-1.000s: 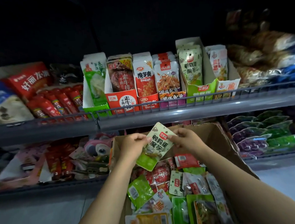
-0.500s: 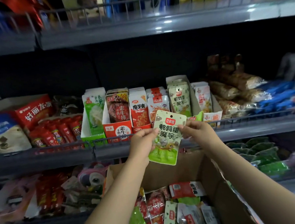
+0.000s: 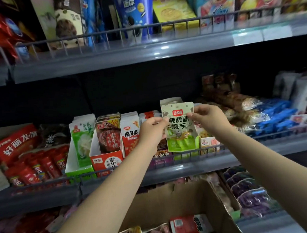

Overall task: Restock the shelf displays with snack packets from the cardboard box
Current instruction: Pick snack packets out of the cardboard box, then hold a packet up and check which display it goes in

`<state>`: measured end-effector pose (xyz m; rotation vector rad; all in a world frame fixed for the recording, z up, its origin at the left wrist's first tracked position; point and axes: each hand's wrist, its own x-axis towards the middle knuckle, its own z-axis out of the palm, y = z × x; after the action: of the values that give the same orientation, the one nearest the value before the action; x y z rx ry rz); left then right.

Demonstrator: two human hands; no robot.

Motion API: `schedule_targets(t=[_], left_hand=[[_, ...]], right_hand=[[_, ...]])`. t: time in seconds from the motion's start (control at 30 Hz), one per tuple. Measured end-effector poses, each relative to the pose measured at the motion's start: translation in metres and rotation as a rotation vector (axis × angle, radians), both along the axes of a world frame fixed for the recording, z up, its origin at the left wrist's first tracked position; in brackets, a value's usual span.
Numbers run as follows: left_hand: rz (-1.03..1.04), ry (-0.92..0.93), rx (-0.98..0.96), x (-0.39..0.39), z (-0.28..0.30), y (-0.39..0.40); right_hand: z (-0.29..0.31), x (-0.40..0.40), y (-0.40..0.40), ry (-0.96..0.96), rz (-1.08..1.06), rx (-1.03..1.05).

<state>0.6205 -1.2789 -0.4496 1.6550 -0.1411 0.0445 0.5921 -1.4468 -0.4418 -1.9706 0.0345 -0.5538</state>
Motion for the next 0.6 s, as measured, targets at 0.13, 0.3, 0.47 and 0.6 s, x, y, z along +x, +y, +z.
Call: schedule_targets(t=[0.13, 0.3, 0.47, 0.6], left_hand=[[0.005, -0.012, -0.048, 0.024, 0.012, -0.012], [0.009, -0.003, -0.076, 0.047, 0.016, -0.021], [0.08, -0.006, 0.081, 0.068, 0.006, -0.026], [0.165, -0.059, 0.236, 0.086, -0.004, -0.028]], right_hand=[[0.016, 0.019, -0.008, -0.061, -0.046, -0.014], [0.026, 0.044, -0.015, -0.066, -0.075, -0.066], [0.014, 0.07, -0.023, 0.023, -0.063, -0.103], [0.001, 0.088, -0.026, 0.087, -0.079, -0.153]])
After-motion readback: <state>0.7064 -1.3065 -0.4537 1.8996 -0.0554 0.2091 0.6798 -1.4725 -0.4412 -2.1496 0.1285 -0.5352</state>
